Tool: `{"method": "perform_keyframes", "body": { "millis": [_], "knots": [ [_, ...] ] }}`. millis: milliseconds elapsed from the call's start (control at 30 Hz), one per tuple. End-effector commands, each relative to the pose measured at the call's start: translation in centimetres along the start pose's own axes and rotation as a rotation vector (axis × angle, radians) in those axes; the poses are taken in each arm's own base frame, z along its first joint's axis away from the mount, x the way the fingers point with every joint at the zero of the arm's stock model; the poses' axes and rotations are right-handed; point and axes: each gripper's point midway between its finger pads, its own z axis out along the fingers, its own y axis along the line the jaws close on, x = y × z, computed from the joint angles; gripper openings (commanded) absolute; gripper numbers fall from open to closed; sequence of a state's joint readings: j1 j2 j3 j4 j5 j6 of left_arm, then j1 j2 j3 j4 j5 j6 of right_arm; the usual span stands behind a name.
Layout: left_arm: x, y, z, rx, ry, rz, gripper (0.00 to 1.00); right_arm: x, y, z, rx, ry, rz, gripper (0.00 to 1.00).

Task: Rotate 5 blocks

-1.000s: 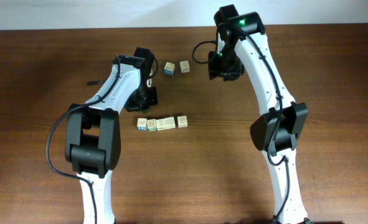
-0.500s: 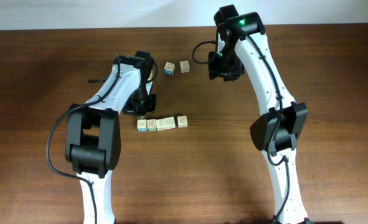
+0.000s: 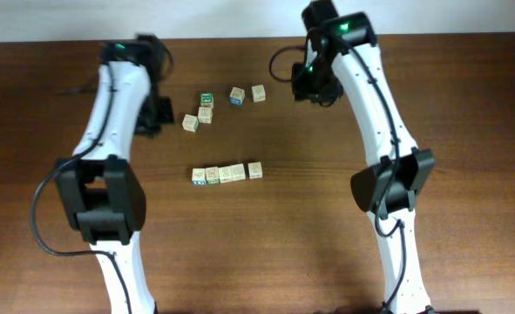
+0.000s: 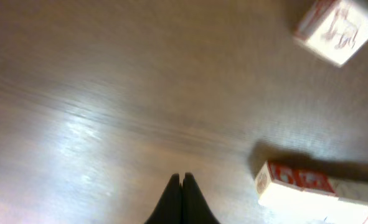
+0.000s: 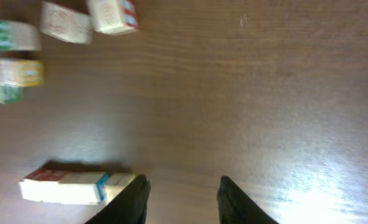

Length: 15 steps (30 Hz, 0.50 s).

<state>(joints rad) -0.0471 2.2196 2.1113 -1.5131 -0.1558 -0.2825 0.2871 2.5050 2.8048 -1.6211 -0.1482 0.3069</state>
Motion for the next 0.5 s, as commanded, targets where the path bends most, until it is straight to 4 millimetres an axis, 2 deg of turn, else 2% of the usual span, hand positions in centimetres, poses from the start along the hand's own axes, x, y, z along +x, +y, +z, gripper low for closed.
{"method": "perform_keyframes", "body": {
  "millis": [0,67,133,200,233,267,333,400,433,467],
  "knots": [
    [-1.2,1.6,-8.5,0.034,-0.175,-0.055,0.00,-0.1,2.4,-12.6,-0.091,-0.266,-0.060,0.40],
    [-0.3,2.3,-12.4,0.061,-0.258,-0.065,0.00,1.0,4.4,-16.3,-0.198,-0.316,-0.124,0.41],
    [1.0,2.7,-15.2,0.103,-0.318,-0.073,0.00,1.9,5.4,-18.5,-0.258,-0.341,-0.147,0.41],
    [2.7,3.5,-16.7,0.108,-0.346,-0.078,0.00,3.0,5.6,-19.3,-0.276,-0.327,-0.194,0.41],
    [3.7,4.0,-16.8,0.102,-0.339,-0.081,0.00,3.8,5.4,-19.4,-0.268,-0.306,-0.198,0.41],
    [5.0,4.8,-16.3,0.081,-0.314,-0.119,0.00,5.1,4.6,-19.0,-0.239,-0.255,-0.194,0.41],
    [6.2,5.4,-15.0,0.056,-0.279,-0.151,0.00,7.4,2.4,-17.1,-0.144,-0.152,-0.159,0.41],
    [6.6,4.5,-11.4,0.060,-0.218,-0.139,0.00,10.4,0.7,-12.6,-0.090,0.039,-0.121,0.36],
    [6.5,3.5,-9.0,0.084,-0.181,-0.131,0.00,11.0,0.5,-9.3,-0.086,0.108,-0.114,0.35],
    [6.5,2.8,-7.4,0.102,-0.161,-0.127,0.00,11.0,0.6,-7.5,-0.098,0.126,-0.113,0.32]
  ]
}}
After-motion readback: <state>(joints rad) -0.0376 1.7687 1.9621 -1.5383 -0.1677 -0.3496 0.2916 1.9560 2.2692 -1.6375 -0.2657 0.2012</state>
